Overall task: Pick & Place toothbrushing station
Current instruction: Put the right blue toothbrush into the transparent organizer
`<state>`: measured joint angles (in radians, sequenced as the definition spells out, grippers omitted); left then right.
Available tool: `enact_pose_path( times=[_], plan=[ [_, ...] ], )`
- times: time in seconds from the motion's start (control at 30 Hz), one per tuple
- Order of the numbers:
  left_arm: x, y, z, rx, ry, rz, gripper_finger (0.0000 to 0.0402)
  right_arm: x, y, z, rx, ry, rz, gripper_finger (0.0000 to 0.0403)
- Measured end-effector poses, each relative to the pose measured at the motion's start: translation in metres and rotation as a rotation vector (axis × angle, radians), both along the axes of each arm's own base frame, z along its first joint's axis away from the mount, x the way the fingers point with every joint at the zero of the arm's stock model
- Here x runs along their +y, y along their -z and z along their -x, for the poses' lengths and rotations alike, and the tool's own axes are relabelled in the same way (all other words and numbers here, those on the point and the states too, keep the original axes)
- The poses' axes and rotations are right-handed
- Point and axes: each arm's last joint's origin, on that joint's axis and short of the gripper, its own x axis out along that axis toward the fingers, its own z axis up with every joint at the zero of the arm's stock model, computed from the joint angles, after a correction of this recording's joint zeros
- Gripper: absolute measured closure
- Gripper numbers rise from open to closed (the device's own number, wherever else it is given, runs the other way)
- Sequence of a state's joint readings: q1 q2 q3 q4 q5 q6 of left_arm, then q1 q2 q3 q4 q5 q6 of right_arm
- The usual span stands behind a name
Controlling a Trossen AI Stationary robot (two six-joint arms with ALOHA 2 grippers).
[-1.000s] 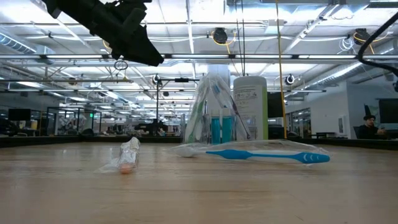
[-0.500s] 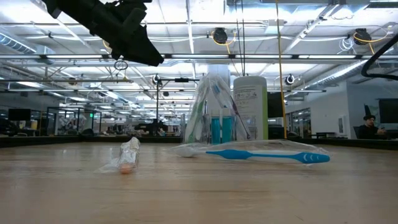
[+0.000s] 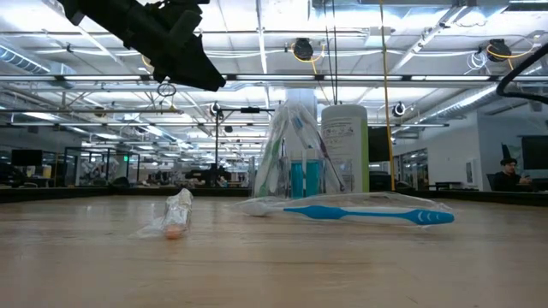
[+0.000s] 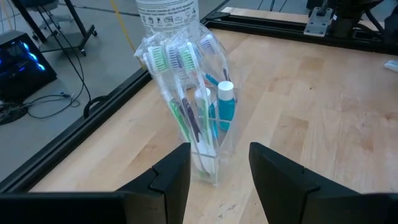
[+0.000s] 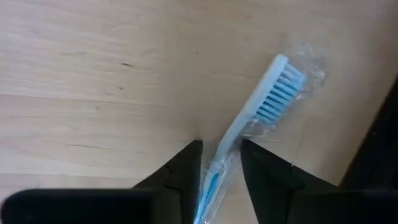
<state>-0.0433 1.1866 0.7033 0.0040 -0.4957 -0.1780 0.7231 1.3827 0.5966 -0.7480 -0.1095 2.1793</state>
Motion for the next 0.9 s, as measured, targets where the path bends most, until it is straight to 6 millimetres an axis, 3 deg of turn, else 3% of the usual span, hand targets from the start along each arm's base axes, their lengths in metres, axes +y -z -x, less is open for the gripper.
enact_pose_path(
  times=[0.2,0.3,0.57,0.77,0.9],
  plan=[
    [0.0,0.0,0.0,0.0,0.0,0.0,0.0231,-0.003,0.005,0.002,-0.026,-0.023,0.02,0.0362],
    [0.0,0.0,0.0,0.0,-0.001,0.0,0.0231,-0.002,0.005,-0.004,-0.13,-0.065,0.054,0.0391],
    [0.0,-0.001,0.0,-0.008,-0.001,0.001,0.0231,0.002,-0.005,-0.026,-0.5,-0.221,0.158,0.0386],
    [0.0,-0.002,-0.001,-0.025,-0.001,0.002,0.0231,-0.007,-0.032,-0.046,-0.813,-0.461,0.452,0.0395],
    [0.0,-0.003,-0.002,-0.041,0.0,0.002,0.0231,-0.021,-0.052,-0.06,-0.895,-0.6,0.697,0.039]
  ],
)
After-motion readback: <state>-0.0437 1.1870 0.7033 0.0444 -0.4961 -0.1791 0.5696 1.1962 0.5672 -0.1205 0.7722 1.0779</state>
